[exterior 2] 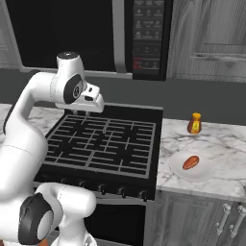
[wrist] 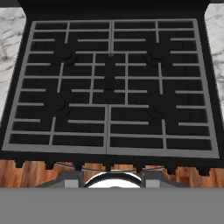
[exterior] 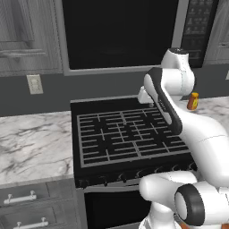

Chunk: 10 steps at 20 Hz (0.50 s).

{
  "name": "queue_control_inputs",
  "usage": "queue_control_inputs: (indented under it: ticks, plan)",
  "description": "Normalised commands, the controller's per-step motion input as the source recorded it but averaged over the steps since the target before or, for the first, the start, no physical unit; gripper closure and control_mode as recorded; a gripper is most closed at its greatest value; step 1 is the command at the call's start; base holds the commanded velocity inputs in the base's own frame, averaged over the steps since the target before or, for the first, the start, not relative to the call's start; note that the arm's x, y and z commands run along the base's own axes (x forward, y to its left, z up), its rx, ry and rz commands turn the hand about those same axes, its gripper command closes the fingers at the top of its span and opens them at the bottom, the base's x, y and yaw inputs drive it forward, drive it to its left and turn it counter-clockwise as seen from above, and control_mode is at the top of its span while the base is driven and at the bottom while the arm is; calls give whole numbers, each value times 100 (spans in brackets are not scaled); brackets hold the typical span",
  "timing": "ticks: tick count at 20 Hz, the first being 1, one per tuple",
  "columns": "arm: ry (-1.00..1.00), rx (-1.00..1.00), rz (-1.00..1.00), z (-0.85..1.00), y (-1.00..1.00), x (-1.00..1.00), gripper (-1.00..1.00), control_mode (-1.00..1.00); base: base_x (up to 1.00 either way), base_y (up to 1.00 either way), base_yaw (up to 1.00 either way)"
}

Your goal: Pick the sweet potato from the counter and place it in the microwave. Then turn on the microwave.

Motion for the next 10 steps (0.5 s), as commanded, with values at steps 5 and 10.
queue_control_inputs:
  ticks: [5,10]
  plan:
    - [-4,0,0,9,-4,-11,-100,-100,0,0,0]
    - [-14,-3,0,29,-22,-8,-100,-100,0,0,0]
